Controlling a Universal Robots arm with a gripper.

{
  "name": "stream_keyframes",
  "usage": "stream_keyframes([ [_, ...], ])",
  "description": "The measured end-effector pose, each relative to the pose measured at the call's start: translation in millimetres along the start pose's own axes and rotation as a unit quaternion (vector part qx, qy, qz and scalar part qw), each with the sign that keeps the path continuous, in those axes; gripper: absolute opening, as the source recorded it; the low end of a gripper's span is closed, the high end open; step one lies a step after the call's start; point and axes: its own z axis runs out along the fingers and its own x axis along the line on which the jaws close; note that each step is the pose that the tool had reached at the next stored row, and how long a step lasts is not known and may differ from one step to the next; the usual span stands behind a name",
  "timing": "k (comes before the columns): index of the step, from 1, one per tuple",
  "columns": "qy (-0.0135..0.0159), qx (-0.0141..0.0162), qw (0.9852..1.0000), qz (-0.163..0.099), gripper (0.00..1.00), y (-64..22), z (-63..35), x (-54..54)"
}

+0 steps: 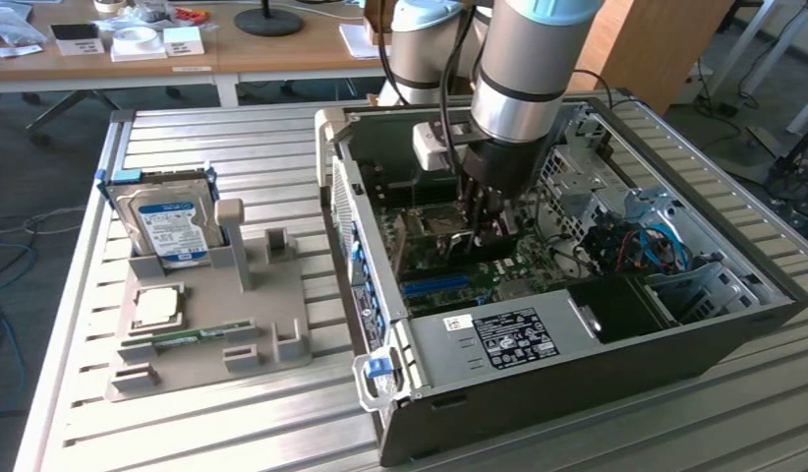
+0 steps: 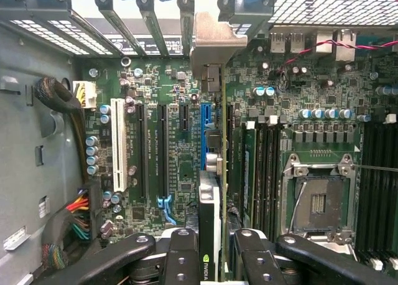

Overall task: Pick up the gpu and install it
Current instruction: 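Insert the gpu into the slot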

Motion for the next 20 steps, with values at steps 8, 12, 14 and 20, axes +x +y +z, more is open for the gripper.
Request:
stream_keyframes([
  [8, 0.0001, -0.0001, 1.0000, 0.000, 0.27, 0.9, 3.6, 0.2],
  [12, 0.0001, 0.0000, 1.0000, 0.000, 0.27, 1.0, 4.0, 0.2],
  [14, -0.0001, 0.0000, 1.0000, 0.000, 0.27, 1.0, 4.5, 0.2],
  [20, 0.0002, -0.0001, 1.0000, 0.000, 0.27, 1.1, 5.7, 0.3],
])
